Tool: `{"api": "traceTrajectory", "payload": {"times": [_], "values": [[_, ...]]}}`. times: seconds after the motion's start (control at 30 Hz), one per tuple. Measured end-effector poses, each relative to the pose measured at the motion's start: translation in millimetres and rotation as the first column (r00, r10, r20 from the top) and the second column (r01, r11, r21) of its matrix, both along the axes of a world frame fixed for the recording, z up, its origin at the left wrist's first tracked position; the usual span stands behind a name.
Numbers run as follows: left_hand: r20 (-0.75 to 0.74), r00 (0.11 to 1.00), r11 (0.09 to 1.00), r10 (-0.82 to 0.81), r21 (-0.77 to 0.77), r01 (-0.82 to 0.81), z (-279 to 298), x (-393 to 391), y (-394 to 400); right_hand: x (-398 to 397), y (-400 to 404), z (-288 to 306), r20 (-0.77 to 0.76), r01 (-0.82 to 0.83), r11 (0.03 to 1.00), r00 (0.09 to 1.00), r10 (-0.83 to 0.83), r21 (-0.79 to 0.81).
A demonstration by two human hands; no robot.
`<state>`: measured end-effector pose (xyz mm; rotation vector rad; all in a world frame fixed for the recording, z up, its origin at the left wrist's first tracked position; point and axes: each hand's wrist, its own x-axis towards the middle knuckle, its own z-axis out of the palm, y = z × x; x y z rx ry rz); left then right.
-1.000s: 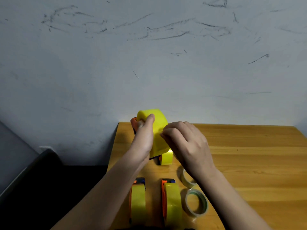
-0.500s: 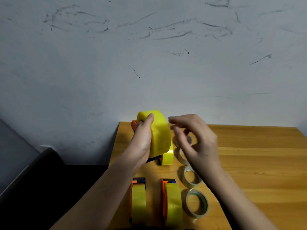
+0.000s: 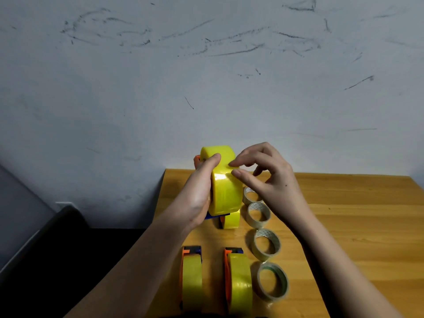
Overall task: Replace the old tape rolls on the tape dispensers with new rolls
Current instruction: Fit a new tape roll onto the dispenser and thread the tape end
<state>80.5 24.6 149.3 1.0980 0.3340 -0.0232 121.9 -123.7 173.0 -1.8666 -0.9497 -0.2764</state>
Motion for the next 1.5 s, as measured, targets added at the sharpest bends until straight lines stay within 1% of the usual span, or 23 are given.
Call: {"api": "traceTrajectory", "payload": {"times": [0.2,0.23,0.27,0.3,0.33,0.37,0.4,0.43,0.47,0.5,0.53,0.57,0.63,0.7,0.83,0.9,1.03,1.13,1.23,1.3,1.4,1.5], "values": [[-0.038,0.999,1.0,0.001,-0.009,-0.002,3.6,-1.0,0.4,-0.8,-5.5,-3.7,0.215,-0.004,0.999,0.977,0.015,-0.051],[-0.041,0.999,1.0,-0.001,-0.013,0.001,4.4,-2.2,0.4,-0.8,-6.2,-4.0,0.23,0.001,0.999,0.973,0.011,-0.052],[-0.034,0.999,1.0,0.0,-0.004,0.0,6.1,-3.9,0.3,-1.3,-6.5,-3.2,0.215,0.019,0.999,0.977,-0.011,-0.033],[-0.013,1.0,1.0,-0.006,0.01,0.006,9.1,-6.5,0.0,-2.8,-6.1,-3.5,0.138,0.05,0.999,0.989,-0.053,0.021],[0.011,1.0,1.0,-0.02,0.019,0.019,11.6,-8.8,-0.7,-5.0,-5.3,-4.3,-0.014,0.093,0.99,0.996,-0.092,0.107],[0.033,0.999,0.999,-0.028,0.025,0.027,12.4,-10.0,-1.2,-8.4,-2.7,-5.2,-0.219,0.135,0.968,0.972,-0.088,0.21],[0.057,0.998,0.999,-0.027,0.031,0.025,12.9,-11.6,-2.6,-11.2,-0.2,-8.3,-0.398,0.165,0.952,0.916,-0.052,0.257],[0.083,0.996,1.0,-0.018,0.024,0.016,13.5,-12.3,-4.6,-14.6,1.8,-13.2,-0.499,0.145,0.965,0.867,-0.016,0.22],[0.103,0.995,1.0,-0.007,0.005,0.007,13.6,-12.6,-6.4,-19.0,3.0,-20.0,-0.513,0.072,0.99,0.859,-0.001,0.118],[0.114,0.993,1.0,0.009,-0.014,-0.008,13.5,-12.5,-7.5,-23.5,6.0,-27.9,-0.495,-0.012,1.0,0.869,0.01,0.001],[0.116,0.993,0.999,0.029,-0.031,-0.025,12.9,-12.1,-7.2,-27.5,9.1,-35.1,-0.466,-0.06,0.994,0.884,0.013,-0.087],[0.119,0.992,0.999,0.04,-0.039,-0.036,13.1,-12.2,-7.2,-28.9,11.4,-39.9,-0.467,-0.063,0.992,0.884,0.004,-0.111],[0.124,0.991,0.999,0.044,-0.026,-0.041,10.7,-12.8,-4.5,-23.9,11.5,-44.7,-0.518,-0.019,0.999,0.856,-0.007,-0.044],[0.133,0.99,0.998,0.056,0.009,-0.058,9.6,-14.6,-1.2,-19.4,9.4,-44.7,-0.541,-0.022,1.0,0.841,0.014,-0.008],[0.14,0.987,0.994,0.081,0.056,-0.09,6.2,-18.0,-3.3,-19.6,7.7,-42.4,-0.496,-0.142,0.989,0.861,0.108,-0.03],[0.119,0.989,0.992,0.083,0.085,-0.094,4.6,-19.6,-3.7,-21.4,9.3,-40.6,-0.488,-0.151,0.987,0.866,0.108,-0.051],[0.083,0.992,0.985,0.098,0.137,-0.108,4.4,-19.5,-0.9,-22.3,8.7,-40.7,-0.481,-0.127,0.99,0.873,0.081,-0.064],[0.075,0.99,0.977,0.116,0.171,-0.128,6.6,-18.6,0.0,-24.8,10.3,-42.6,-0.468,-0.042,0.999,0.883,0.034,-0.008],[0.087,0.985,0.95,0.151,0.262,-0.169,8.8,-15.3,-0.4,-29.0,12.5,-46.9,-0.43,0.048,0.997,0.903,-0.018,0.059],[0.087,0.984,0.941,0.153,0.293,-0.172,11.9,-14.1,-1.0,-31.2,13.3,-48.8,-0.419,0.082,0.993,0.907,-0.039,0.084],[0.063,0.983,0.942,0.17,0.283,-0.181,13.2,-13.0,-4.0,-33.6,14.5,-49.4,-0.453,0.119,0.986,0.89,-0.053,0.117],[0.029,0.973,0.952,0.227,0.204,-0.228,14.9,-12.8,-8.4,-33.3,15.0,-51.4,-0.492,0.143,0.981,0.869,-0.063,0.128]]}}
